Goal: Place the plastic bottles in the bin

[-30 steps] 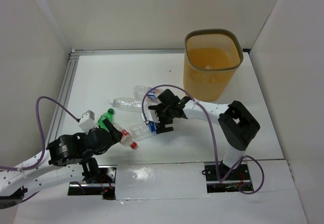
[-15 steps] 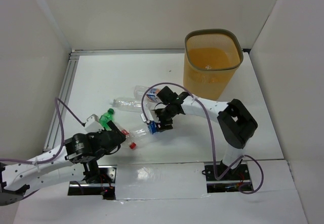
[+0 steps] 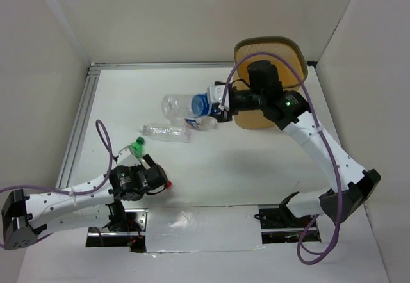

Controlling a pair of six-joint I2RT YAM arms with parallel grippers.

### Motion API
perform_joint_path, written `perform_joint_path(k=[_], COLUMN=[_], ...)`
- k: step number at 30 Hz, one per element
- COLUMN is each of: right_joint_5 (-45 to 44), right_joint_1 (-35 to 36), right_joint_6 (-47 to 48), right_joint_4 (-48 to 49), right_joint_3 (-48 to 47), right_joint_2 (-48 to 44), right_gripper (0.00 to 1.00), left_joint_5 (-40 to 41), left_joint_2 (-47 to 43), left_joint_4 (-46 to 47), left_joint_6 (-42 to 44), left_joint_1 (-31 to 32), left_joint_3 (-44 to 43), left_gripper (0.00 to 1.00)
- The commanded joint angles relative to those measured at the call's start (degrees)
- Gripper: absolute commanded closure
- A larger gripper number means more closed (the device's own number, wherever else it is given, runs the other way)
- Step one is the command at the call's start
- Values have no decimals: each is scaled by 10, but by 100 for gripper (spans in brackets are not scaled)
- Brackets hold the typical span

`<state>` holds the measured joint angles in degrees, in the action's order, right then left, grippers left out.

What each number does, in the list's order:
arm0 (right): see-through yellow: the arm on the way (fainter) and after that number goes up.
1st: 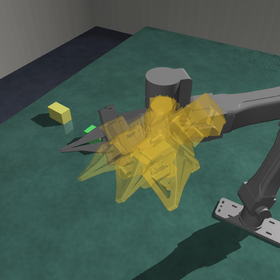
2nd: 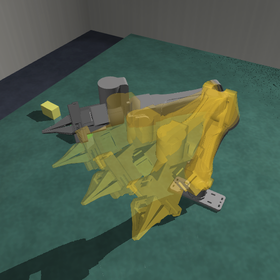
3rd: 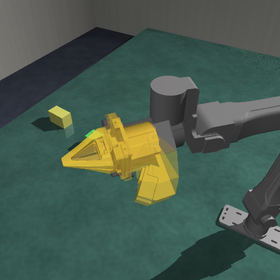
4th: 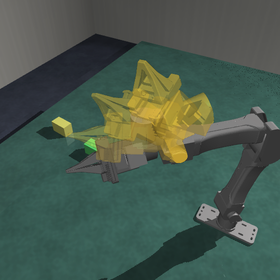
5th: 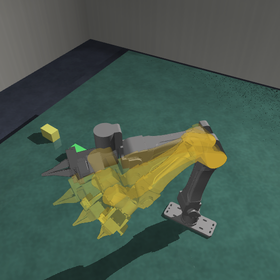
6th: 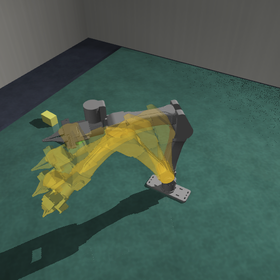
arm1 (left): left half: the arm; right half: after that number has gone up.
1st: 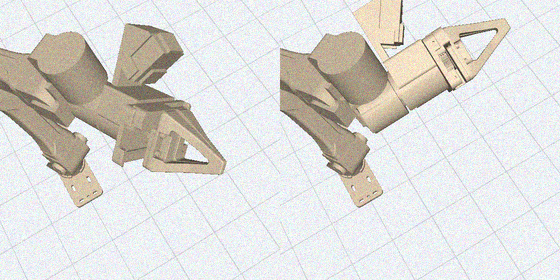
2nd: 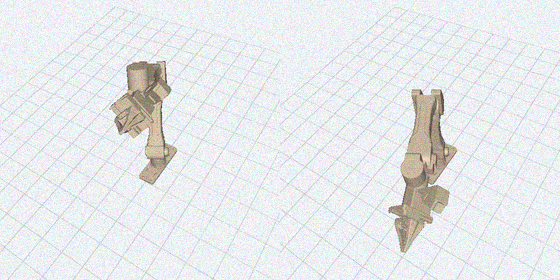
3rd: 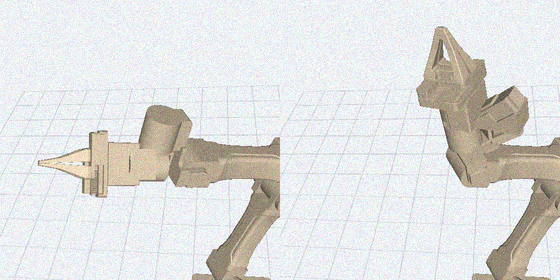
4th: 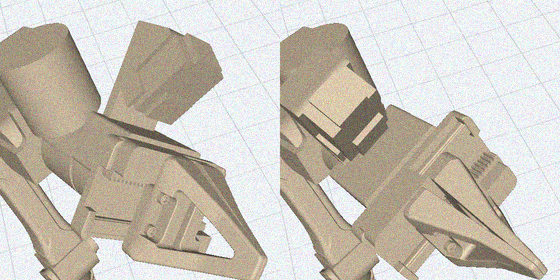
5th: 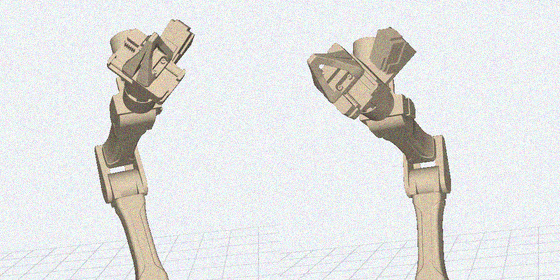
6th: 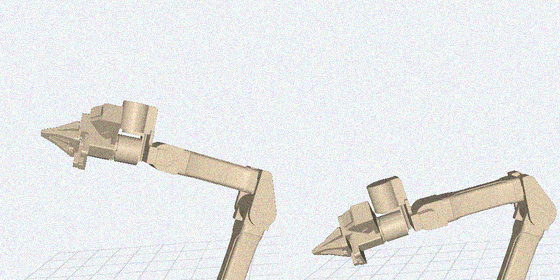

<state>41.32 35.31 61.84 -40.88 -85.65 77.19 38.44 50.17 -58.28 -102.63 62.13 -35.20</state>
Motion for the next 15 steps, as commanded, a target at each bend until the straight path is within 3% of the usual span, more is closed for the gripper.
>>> perform_joint_path(k=[1,3,7,15], right_joint_5=[-38,-101,-145,-103], right_joint_1=[-23,-46,-115,-291], right_joint_6=[-145,-198,-246,-324], right_joint_4=[131,193,215,206], right_joint_3=[-40,-56,-89,-97], right_joint_2=[-13,-13,16,80], right_gripper=[65,65,64,60], left_joint_5=[52,72,89,102], left_joint_2=[1,1,1,35], left_joint_4=[34,66,104,176], left_joint_6=[-7,15,28,74], left_joint_1=[0,0,0,0], left_joint_3=[15,33,47,58], left_gripper=[0,0,0,0])
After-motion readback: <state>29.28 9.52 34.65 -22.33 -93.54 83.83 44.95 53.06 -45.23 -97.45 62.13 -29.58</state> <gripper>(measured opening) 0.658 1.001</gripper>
